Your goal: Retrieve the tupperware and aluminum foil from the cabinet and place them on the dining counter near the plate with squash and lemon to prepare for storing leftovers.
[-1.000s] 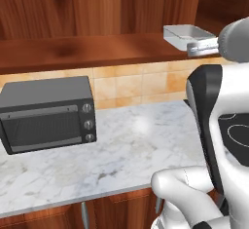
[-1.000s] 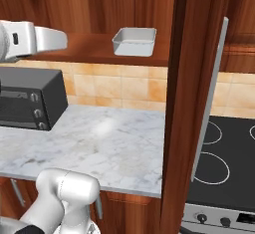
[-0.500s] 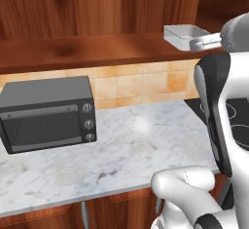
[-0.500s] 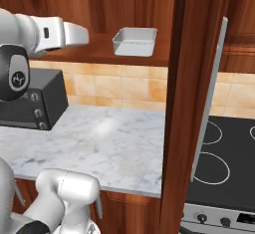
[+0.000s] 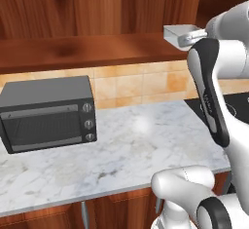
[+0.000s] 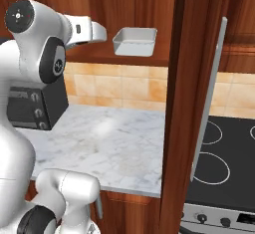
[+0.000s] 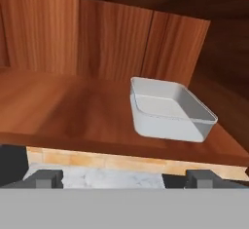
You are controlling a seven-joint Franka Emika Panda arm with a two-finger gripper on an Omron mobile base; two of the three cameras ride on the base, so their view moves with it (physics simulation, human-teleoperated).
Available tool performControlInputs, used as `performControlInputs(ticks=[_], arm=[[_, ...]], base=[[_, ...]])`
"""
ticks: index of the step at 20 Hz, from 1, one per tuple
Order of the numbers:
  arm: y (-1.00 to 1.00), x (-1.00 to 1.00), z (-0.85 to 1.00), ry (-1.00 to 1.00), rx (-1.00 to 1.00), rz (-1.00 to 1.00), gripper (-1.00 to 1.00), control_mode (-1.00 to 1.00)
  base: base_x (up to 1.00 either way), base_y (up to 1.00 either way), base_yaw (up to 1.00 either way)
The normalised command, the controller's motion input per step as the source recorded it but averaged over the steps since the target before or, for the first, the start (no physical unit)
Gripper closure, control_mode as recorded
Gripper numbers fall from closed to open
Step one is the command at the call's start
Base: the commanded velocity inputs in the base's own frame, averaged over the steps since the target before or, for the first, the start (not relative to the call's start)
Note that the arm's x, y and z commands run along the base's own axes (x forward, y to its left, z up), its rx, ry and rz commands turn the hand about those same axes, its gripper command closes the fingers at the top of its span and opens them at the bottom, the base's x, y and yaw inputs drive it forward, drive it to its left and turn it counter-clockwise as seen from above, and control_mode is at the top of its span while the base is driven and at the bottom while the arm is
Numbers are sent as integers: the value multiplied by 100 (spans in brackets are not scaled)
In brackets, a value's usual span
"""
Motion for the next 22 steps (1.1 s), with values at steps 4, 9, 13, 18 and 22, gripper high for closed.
performControlInputs(ticks=[4, 9, 13, 18, 22], arm=[[-5, 62, -4, 1, 7, 6, -100, -100], [-8, 52, -11, 1, 4, 4, -100, -100], [-14, 56, -16, 4, 2, 2, -100, -100], [-24, 58, -4, 6, 1, 1, -100, -100], [-16, 60, -4, 8, 0, 2, -100, -100]], base=[[0, 0, 0], [0, 0, 0], [0, 0, 0], [0, 0, 0], [0, 0, 0]])
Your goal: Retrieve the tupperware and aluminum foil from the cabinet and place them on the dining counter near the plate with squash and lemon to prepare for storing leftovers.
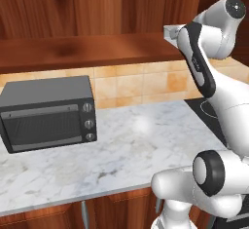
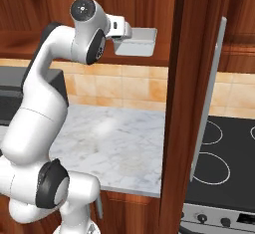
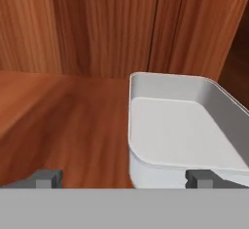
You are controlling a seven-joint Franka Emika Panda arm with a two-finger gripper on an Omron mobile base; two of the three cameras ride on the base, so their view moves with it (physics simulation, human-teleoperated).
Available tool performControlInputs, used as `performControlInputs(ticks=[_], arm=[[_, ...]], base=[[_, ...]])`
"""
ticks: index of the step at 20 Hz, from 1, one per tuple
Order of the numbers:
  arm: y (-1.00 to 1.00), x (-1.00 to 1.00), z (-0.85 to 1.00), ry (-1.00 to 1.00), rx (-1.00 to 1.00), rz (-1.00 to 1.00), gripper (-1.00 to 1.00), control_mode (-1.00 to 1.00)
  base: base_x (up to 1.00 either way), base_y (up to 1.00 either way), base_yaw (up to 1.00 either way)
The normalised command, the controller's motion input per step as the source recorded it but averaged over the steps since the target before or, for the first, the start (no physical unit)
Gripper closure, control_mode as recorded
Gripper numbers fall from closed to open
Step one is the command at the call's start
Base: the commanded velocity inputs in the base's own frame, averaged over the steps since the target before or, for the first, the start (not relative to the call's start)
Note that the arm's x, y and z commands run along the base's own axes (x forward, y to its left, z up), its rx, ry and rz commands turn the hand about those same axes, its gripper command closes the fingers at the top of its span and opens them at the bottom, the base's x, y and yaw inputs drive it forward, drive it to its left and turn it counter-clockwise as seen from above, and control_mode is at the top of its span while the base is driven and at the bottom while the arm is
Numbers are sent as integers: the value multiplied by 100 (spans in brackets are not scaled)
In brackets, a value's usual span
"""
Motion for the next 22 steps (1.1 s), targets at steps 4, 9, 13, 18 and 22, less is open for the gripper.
performControlInputs(ticks=[4, 9, 13, 18, 22], arm=[[-5, 59, -7, 6, 0, 3, -100, -100], [0, 60, -16, 6, 0, 4, -100, -100], [0, 63, -23, 7, 0, 3, -100, -100], [0, 52, -28, 7, 0, 1, -100, -100], [0, 34, -37, 9, 0, 0, 100, -100]], base=[[0, 0, 0], [0, 0, 0], [0, 0, 0], [0, 0, 0], [0, 0, 0]])
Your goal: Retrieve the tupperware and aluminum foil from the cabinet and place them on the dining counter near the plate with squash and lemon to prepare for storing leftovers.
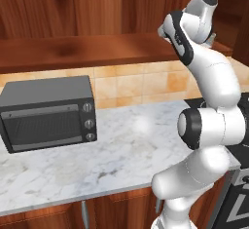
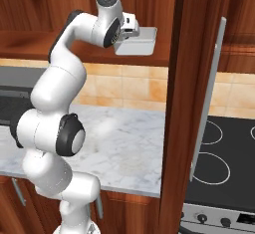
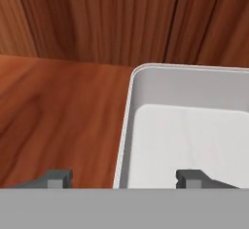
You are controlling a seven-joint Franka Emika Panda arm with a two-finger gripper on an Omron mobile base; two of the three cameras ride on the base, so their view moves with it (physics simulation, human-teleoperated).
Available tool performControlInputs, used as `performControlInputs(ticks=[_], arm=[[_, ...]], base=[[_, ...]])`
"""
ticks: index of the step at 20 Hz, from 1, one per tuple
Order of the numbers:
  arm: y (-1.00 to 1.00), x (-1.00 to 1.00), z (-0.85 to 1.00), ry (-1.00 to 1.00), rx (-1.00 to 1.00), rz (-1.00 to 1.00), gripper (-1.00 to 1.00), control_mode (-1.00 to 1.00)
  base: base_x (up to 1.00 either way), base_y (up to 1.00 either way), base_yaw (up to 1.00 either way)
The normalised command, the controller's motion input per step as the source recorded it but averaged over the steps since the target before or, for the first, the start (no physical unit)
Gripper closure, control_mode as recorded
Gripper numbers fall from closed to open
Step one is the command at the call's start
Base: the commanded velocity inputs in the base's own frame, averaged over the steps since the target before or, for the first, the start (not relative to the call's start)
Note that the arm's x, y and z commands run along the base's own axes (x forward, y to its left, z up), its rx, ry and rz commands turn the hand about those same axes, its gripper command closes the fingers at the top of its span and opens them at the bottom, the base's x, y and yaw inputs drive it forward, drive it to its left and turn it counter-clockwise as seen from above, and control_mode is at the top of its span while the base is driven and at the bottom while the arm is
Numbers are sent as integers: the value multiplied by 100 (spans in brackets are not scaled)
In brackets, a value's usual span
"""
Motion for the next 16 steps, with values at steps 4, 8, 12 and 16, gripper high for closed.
performControlInputs(ticks=[4, 8, 12, 16], arm=[[0, 6, -37, 6, 0, 0, 100, -100], [6, -20, -33, -10, -1, -1, 100, -100], [54, -70, -21, -12, -6, -1, 100, -100], [58, -93, 6, -2, -1, 0, 100, -100]], base=[[0, 0, 0], [0, 0, 0], [0, 0, 0], [0, 0, 0]])
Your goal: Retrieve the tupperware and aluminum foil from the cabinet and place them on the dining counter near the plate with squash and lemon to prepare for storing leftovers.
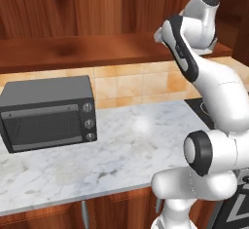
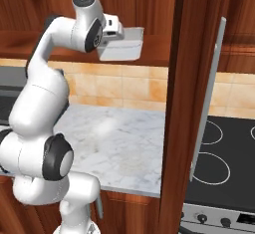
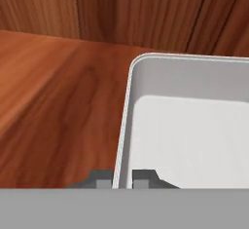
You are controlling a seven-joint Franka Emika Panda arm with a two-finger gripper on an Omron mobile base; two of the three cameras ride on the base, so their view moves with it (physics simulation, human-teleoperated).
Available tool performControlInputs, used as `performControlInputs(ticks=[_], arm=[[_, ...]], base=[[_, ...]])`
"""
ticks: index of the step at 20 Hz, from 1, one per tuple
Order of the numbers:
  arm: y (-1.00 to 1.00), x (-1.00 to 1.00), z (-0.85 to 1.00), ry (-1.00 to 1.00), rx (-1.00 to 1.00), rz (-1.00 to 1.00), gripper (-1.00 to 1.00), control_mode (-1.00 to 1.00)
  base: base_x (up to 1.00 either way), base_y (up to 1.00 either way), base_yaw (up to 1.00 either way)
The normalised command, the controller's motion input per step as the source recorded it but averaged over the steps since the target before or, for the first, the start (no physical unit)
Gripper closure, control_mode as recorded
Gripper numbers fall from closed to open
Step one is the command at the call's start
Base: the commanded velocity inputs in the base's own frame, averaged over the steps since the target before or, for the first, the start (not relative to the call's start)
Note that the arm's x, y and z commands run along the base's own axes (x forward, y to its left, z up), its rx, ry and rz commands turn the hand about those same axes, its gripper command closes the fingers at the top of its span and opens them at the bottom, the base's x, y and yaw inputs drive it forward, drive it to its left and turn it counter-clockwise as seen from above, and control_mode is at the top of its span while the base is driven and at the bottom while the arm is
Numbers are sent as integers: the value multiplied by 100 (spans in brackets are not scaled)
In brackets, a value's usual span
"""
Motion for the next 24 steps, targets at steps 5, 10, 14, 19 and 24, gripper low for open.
performControlInputs(ticks=[5, 10, 14, 19, 24], arm=[[44, -100, 32, 14, 0, -1, 100, -100], [19, -100, 4, 10, 0, -10, 100, -100], [17, -100, 0, 21, 0, -6, 100, -100], [18, -100, -15, 20, -3, -4, 100, -100], [13, -81, -25, 22, -2, 0, 100, -100]], base=[[0, 0, 0], [0, 0, 0], [0, 0, 0], [0, 0, 0], [0, 0, 0]])
